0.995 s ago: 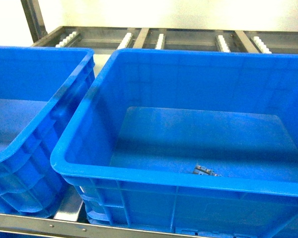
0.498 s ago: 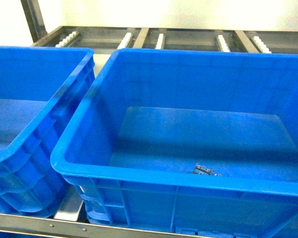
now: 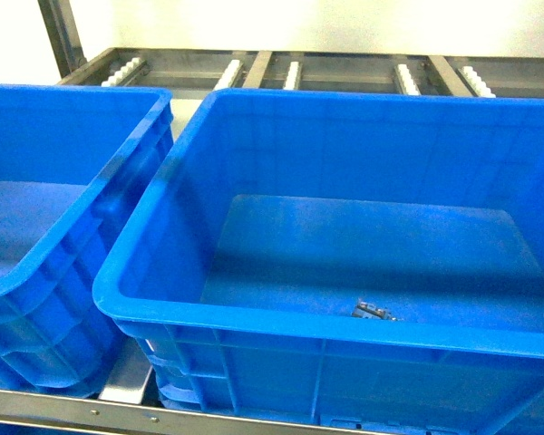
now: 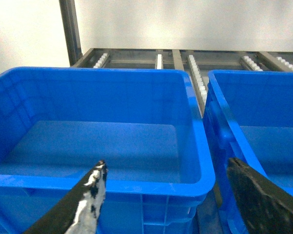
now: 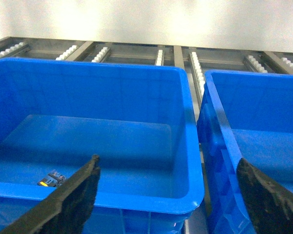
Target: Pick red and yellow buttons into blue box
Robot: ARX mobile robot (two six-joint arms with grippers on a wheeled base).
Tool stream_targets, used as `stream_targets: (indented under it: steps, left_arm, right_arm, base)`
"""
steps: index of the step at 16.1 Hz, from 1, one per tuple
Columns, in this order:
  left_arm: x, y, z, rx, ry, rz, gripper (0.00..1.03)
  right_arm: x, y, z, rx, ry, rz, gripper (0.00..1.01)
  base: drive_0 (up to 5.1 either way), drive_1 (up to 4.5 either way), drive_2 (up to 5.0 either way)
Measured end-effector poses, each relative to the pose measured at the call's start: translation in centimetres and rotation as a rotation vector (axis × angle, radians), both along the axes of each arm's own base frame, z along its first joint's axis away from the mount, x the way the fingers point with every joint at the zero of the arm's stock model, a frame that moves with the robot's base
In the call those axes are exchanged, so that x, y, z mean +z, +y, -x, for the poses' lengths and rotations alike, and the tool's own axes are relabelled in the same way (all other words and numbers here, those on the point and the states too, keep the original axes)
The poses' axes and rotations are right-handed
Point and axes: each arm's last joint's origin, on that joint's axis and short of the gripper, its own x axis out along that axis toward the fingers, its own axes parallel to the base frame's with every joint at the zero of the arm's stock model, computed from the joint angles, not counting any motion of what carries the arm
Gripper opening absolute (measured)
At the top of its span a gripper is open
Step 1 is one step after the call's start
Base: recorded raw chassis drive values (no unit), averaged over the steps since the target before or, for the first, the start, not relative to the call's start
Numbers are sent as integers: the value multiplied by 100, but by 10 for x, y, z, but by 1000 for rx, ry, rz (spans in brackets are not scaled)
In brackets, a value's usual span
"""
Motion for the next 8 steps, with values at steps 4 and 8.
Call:
stream_targets:
  steps: [4, 8]
  left_arm:
    - [0, 0, 0, 0, 0, -2, 97]
    - [0, 0, 0, 0, 0, -3, 98]
  right_arm:
    - [0, 0, 0, 0, 0, 0, 98]
    - [0, 0, 0, 0, 0, 0, 98]
  base:
    - [0, 0, 0]
    - [0, 0, 0]
